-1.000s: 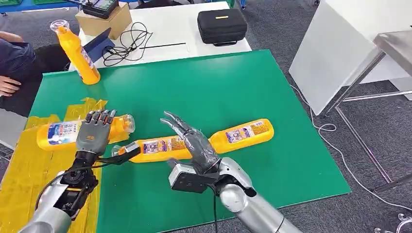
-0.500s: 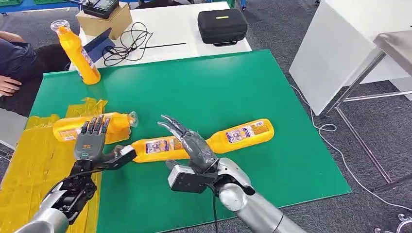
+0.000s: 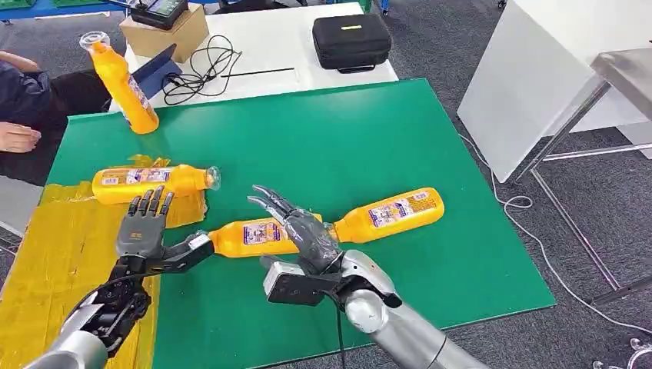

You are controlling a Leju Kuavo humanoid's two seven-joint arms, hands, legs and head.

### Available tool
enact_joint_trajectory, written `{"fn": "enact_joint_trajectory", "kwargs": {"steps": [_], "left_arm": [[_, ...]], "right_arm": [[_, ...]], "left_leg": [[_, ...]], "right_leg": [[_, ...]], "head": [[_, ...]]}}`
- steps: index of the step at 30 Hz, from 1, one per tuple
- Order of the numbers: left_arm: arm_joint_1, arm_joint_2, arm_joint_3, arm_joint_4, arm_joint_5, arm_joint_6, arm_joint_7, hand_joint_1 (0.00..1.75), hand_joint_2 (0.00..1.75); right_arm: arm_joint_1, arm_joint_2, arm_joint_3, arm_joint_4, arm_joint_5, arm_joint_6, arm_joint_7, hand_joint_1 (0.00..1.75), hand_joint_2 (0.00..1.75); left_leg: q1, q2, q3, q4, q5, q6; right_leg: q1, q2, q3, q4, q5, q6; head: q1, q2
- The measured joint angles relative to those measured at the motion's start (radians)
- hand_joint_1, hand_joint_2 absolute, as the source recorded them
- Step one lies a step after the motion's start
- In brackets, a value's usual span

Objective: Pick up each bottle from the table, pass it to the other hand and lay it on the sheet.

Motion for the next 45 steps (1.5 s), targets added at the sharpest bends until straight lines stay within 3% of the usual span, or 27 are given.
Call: {"fn": "enact_joint_trajectory", "kwargs": {"steps": [2,3,9,11,16,21,32,45], "left_arm": [[0.0,-0.004,0.049,-0.002,0.039,0.0,-0.051,0.0,0.0],[-0.002,-0.01,0.087,-0.007,0.08,0.0,-0.099,0.0,0.0],[-0.041,-0.066,0.362,-0.059,0.456,-0.003,-0.513,0.0,0.0],[-0.038,-0.081,0.415,-0.119,0.688,-0.028,-0.591,0.0,0.0],[0.044,-0.084,0.409,-0.429,1.15,-0.1,-0.531,0.0,0.0],[0.106,-0.076,0.386,-0.657,1.356,-0.183,-0.498,0.0,0.0],[0.217,-0.075,0.341,-0.943,1.405,-0.192,-0.509,0.0,0.0],[0.247,-0.072,0.341,-1.007,1.412,-0.194,-0.513,0.0,0.0]], "right_arm": [[-0.01,0.004,0.003,0.005,-0.001,0.005,0.008,0.0,0.0],[-0.017,0.008,0.005,0.01,-0.001,0.012,0.018,0.0,1.75],[-0.071,0.032,0.018,0.09,0.025,0.032,0.041,0.0,1.75],[-0.097,0.05,0.023,0.151,0.052,0.03,0.052,0.0,1.75],[-0.174,0.089,0.029,0.355,0.143,0.023,0.08,0.0,1.75],[-0.223,0.117,0.03,0.518,0.244,0.085,0.166,0.0,1.75],[-0.289,0.178,0.053,0.711,0.388,0.155,0.263,0.0,1.75],[-0.329,0.217,0.098,0.791,0.478,0.153,0.338,0.0,1.75]], "left_leg": [[0.0,0.0,0.0,0.0,0.0,0.0],[0.0,0.0,0.001,0.0,0.0,0.0],[0.0,0.0,0.001,0.0,0.0,0.0],[0.0,0.002,0.001,0.0,0.0,0.0],[0.001,0.0,0.0,0.0,0.0,0.0],[0.001,0.0,0.0,0.0,0.0,0.0],[0.001,0.0,0.001,0.0,0.0,0.0],[0.001,0.0,0.002,0.0,0.0,0.0]], "right_leg": [[0.0,0.0,0.0,0.0,0.0,0.0],[0.0,0.0,0.0,0.0,0.0,0.0],[0.0,0.0,0.0,0.0,0.0,0.0],[0.0,0.001,0.001,0.001,0.001,0.0],[0.0,0.0,0.0,0.001,0.0,0.0],[0.0,0.0,0.001,0.001,0.0,0.0],[0.0,0.001,0.0,0.0,0.0,0.0],[0.0,0.001,0.001,0.001,0.0,0.0]], "head": [[0.0,0.0],[0.0,0.0],[0.0,0.0],[0.0,0.0],[0.0,0.0],[0.0,0.0],[0.0,0.0],[0.0,0.0]]}}
